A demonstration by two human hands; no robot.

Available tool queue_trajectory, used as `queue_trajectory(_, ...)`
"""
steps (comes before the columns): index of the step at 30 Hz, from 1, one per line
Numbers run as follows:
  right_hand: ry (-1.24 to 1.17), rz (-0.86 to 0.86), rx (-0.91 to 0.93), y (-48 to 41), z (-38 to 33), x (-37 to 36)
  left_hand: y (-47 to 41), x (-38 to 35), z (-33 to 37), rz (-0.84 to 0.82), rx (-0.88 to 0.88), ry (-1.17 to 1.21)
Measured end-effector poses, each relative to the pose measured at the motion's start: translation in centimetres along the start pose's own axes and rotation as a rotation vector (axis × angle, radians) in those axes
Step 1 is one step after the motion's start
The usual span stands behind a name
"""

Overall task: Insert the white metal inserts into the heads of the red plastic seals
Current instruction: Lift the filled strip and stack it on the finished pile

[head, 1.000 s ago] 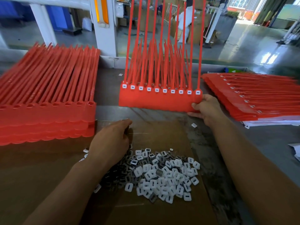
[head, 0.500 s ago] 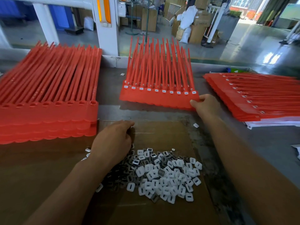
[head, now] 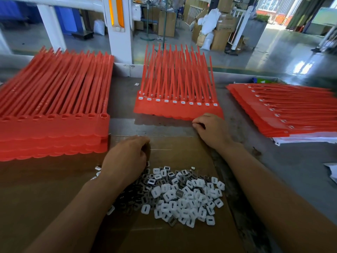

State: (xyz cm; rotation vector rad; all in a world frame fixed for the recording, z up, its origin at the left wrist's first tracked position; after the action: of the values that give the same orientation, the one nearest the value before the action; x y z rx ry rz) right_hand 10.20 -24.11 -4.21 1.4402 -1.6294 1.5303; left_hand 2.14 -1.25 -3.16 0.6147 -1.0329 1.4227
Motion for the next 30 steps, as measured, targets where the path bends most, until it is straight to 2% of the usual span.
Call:
queue_trajectory(4,0.03,0.019,-0.097,-0.2,0.4,-0.4,0.0,0.0,0.0,0.005,0.004,-0.005)
queue_trajectory(7,0.046,-0.03,-0.146,-0.4,0.5,-0.5,0.0,0.0,0.0,0.01,0.008,-0.006)
queue_trajectory(10,0.068,-0.098,-0.138,-0.6,0.4,-0.4,0.0,0.0,0.0,0.005,0.006,-0.012)
queue_trajectory(14,0.053,-0.085,-0.146,-0.8,-0.6,0.1,-0.1,-0.1,-0.2,-0.009,0.011,-0.016)
queue_trajectory(17,-0.05,-0.096,-0.118,-1.2,-2.9,0.6,-0.1,0.0,-0.1,-0.023,0.006,-0.014)
queue_trajectory(23,-0.356,-0.272,0.017,-2.6,-11.0,1.2,-0.1,-0.1,-0.2,-0.028,-0.041,-0.025)
queue_trajectory(25,-0.386,-0.345,0.045,-3.2,-13.6,0.7,-0.1,0.0,-0.3,-0.041,-0.051,-0.023)
queue_trajectory(30,-0.35,-0.546,-0.075,-4.4,-18.0,-2.0,0.0,-0.7,-0.6,-0.031,-0.004,-0.075)
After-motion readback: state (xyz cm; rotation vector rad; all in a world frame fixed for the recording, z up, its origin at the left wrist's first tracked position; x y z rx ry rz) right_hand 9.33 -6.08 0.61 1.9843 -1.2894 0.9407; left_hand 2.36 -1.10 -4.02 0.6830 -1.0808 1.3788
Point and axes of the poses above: each hand's wrist, its own y-axis away from the middle knuckle, its own x-axis out of the back of the hand, z = x × y, the point moved 1 cm from there along -y, towards the middle knuckle, and after that the axes turned 3 degrees about z, right-handed, at the moved point
